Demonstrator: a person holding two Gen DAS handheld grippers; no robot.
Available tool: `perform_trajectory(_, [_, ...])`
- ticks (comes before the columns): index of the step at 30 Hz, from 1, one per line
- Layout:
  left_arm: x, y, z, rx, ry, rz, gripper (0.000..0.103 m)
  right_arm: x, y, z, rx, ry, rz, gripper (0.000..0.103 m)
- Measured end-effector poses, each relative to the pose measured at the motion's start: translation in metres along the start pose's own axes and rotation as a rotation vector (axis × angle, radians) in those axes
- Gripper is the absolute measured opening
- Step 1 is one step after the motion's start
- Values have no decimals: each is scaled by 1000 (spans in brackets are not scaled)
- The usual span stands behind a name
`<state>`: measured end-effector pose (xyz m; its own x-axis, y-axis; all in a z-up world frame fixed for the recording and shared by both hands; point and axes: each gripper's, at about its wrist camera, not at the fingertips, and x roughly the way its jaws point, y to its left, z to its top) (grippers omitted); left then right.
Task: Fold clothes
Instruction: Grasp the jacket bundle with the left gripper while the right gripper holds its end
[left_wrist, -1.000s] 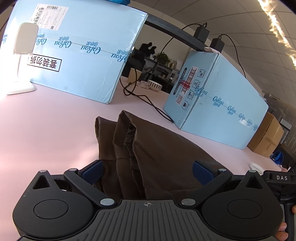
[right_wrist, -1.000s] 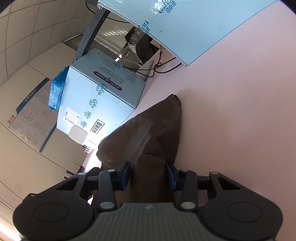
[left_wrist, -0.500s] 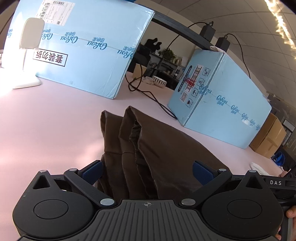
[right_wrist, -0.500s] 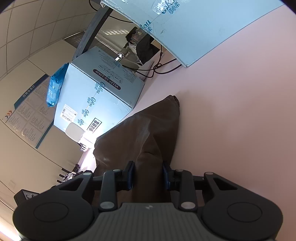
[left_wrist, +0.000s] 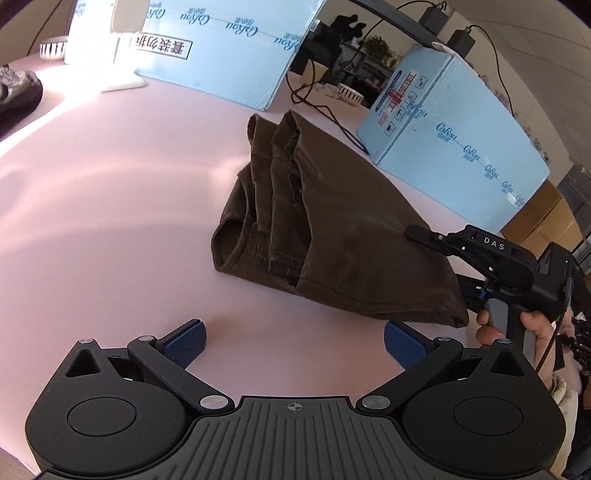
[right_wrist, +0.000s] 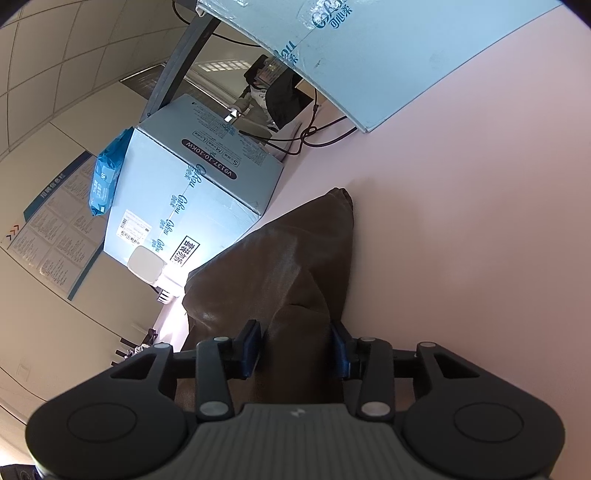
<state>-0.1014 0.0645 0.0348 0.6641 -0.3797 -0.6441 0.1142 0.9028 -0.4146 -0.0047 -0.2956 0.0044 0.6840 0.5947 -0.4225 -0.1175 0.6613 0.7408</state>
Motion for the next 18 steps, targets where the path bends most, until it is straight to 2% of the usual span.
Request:
perform_trajectory(4, [23,-16,-3,40,-80,37,103,0,0,-2,-8,-6,-1,42])
perform_trajectory(6, [30,-21,2,20,-92,1,103,1,0,-2,-14,-7,-3,43])
perform_trajectory(7, [35,-19,5,-5,-84,-60,103,1,1,-2,-14,-8,-3,43])
perform_trajectory(14, [53,12,22,-183,-97,-271,103,1,2,-3,-20,-7,-5,45])
perform_trajectory(18, [56,10,23,-154,-99,-277,103,1,3,-3,-22,-7,-7,45])
